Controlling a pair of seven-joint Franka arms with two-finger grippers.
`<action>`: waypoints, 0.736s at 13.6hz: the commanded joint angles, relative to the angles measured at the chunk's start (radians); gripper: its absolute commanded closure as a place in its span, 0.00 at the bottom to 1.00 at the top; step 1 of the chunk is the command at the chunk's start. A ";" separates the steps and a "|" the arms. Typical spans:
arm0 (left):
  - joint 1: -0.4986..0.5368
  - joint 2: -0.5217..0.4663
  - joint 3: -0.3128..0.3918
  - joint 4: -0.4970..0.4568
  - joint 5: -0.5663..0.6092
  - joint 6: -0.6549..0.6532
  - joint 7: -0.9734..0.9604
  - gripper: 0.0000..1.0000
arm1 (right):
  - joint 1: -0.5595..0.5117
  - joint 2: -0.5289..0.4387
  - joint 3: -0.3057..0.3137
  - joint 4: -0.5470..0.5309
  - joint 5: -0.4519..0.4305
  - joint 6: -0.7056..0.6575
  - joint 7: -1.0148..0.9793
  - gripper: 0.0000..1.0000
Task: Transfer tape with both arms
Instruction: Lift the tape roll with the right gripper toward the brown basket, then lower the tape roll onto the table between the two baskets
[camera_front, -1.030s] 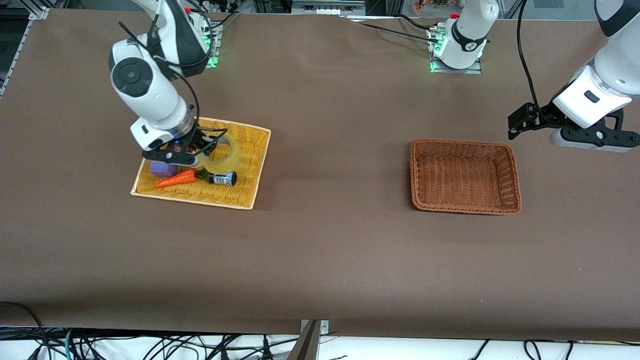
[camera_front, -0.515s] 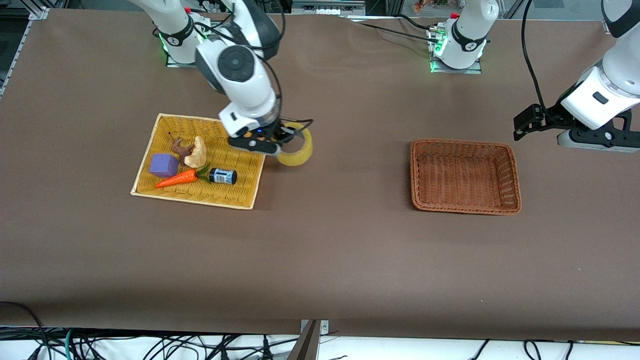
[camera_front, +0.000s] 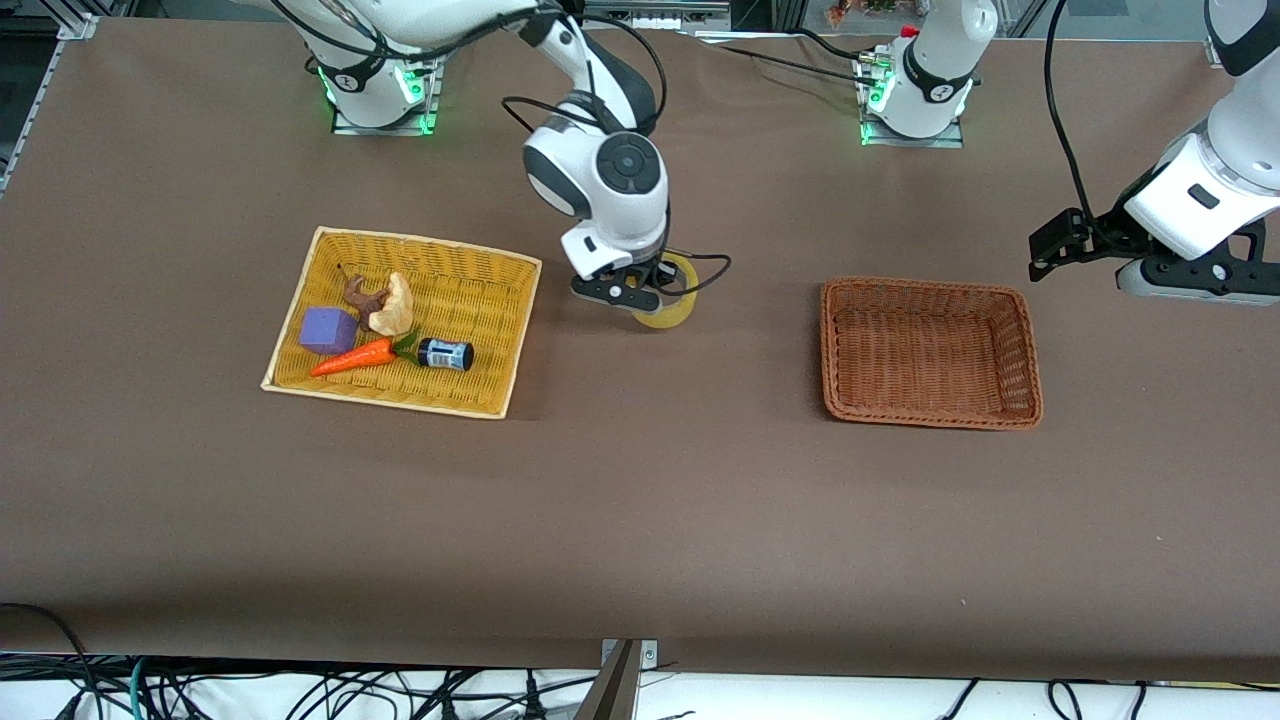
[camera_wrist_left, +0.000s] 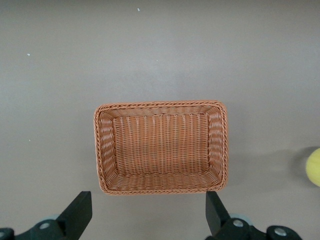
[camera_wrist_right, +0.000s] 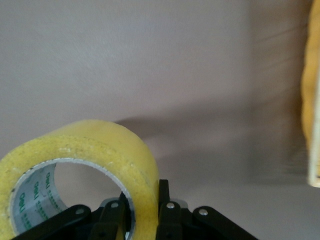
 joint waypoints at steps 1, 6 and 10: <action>0.007 -0.004 -0.003 0.007 -0.018 -0.014 0.010 0.00 | 0.006 0.050 -0.005 0.053 -0.021 0.006 0.012 1.00; 0.007 -0.004 -0.003 0.007 -0.018 -0.014 0.010 0.00 | 0.006 0.103 -0.005 0.053 -0.018 0.078 0.014 1.00; 0.010 -0.002 -0.003 0.007 -0.021 -0.014 -0.006 0.00 | 0.003 0.120 -0.005 0.053 -0.015 0.088 0.014 0.01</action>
